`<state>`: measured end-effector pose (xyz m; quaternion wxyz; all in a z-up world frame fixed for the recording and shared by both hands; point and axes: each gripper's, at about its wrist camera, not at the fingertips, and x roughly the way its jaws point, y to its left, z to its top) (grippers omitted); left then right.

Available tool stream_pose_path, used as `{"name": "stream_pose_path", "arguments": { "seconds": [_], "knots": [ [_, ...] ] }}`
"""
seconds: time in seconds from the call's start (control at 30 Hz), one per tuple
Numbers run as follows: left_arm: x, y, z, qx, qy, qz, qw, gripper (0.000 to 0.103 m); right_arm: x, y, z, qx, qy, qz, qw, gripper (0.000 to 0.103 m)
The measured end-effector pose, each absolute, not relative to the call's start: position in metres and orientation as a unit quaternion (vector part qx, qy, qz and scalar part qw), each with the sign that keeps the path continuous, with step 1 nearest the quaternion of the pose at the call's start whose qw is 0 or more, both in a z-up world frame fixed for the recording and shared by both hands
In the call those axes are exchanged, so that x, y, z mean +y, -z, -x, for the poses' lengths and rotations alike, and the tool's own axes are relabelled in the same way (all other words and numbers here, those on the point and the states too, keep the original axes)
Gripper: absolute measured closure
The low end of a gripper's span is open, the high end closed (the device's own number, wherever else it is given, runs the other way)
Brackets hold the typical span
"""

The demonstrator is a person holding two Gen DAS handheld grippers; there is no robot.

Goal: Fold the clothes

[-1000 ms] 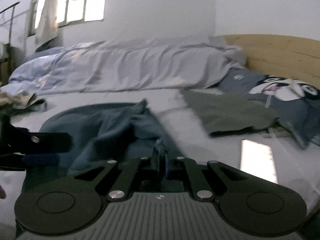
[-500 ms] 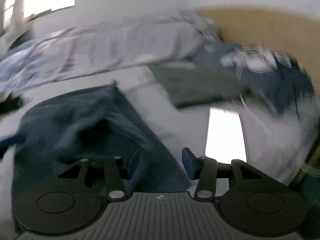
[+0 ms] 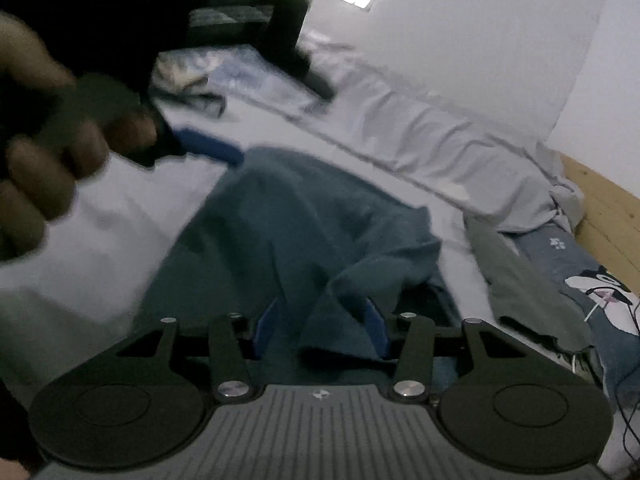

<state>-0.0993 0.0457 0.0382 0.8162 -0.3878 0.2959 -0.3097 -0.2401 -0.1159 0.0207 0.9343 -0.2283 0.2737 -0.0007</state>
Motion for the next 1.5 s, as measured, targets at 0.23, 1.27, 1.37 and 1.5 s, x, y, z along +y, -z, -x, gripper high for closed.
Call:
{"name": "stream_pose_path", "arguments": {
  "seconds": [0.23, 1.27, 1.37, 1.5],
  "knots": [
    [0.047, -0.038, 0.096, 0.3, 0.314, 0.392, 0.811, 0.021, -0.145, -0.035, 0.241, 0.282, 0.042, 0.15, 0.947, 0.097],
    [0.035, -0.031, 0.098, 0.356, 0.32, 0.352, 0.804, 0.021, -0.259, -0.073, 0.267, 0.314, 0.122, -0.085, 0.938, 0.064],
    [0.032, -0.031, 0.1, 0.368, 0.328, 0.338, 0.802, 0.021, -0.248, -0.066, 0.265, 0.326, 0.12, -0.063, 0.936, 0.064],
    [0.025, -0.031, 0.106, 0.383, 0.342, 0.305, 0.802, 0.021, -0.253, -0.05, 0.258, 0.351, 0.157, -0.047, 0.922, 0.063]
  ]
}}
